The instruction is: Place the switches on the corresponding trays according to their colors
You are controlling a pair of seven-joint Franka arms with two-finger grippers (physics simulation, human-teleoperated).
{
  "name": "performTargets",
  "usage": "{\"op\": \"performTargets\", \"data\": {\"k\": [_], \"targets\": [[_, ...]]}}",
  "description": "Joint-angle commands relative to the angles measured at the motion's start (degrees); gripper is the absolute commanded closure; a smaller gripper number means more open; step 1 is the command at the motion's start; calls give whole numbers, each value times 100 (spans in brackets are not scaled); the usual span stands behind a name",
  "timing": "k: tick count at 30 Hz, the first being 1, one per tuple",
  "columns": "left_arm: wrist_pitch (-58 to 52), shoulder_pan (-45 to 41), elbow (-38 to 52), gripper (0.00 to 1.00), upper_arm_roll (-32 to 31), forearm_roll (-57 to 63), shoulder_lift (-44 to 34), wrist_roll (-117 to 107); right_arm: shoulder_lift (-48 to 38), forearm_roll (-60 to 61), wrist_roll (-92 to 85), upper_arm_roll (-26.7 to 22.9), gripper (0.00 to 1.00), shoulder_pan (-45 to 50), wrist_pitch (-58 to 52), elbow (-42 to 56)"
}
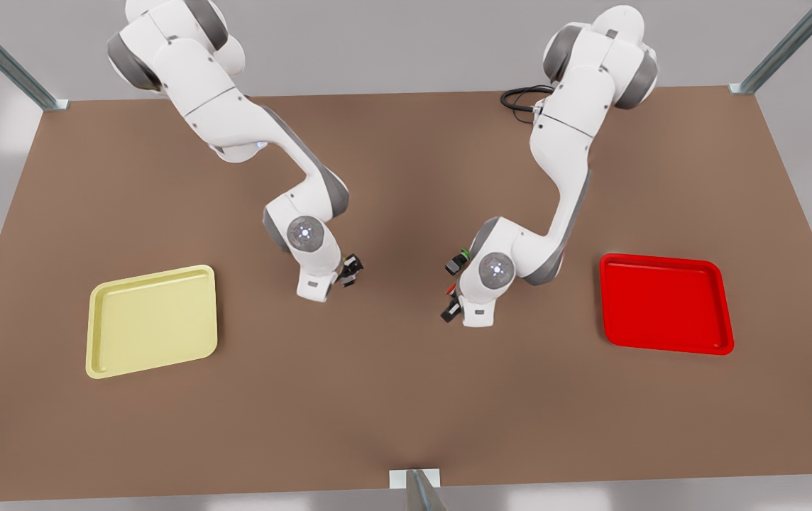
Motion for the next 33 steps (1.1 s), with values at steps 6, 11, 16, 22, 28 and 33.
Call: {"op": "performTargets", "data": {"k": [6, 11, 16, 22, 28, 33], "targets": [[115, 9, -114, 0, 79, 54, 145, 70, 168, -1, 1061, -8, 0, 27, 709, -428], [458, 9, -395, 0, 105, 98, 145, 97, 248, -98, 1368, -8, 0, 176, 735, -419], [449, 9, -395, 2, 97, 98, 189, 97, 467, -291, 1597, -9, 0, 229, 841, -437], [484, 0, -395, 42, 105, 98, 233, 97, 617, -291, 1606, -8, 0, 361, 981, -428], [475, 0, -404, 49, 97, 98, 233, 97, 634, -282, 1615, -17, 37, 308, 902, -375], [484, 0, -395, 49, 97, 98, 268, 97, 670, -291, 1606, -26, 41, 317, 920, -314]]}}
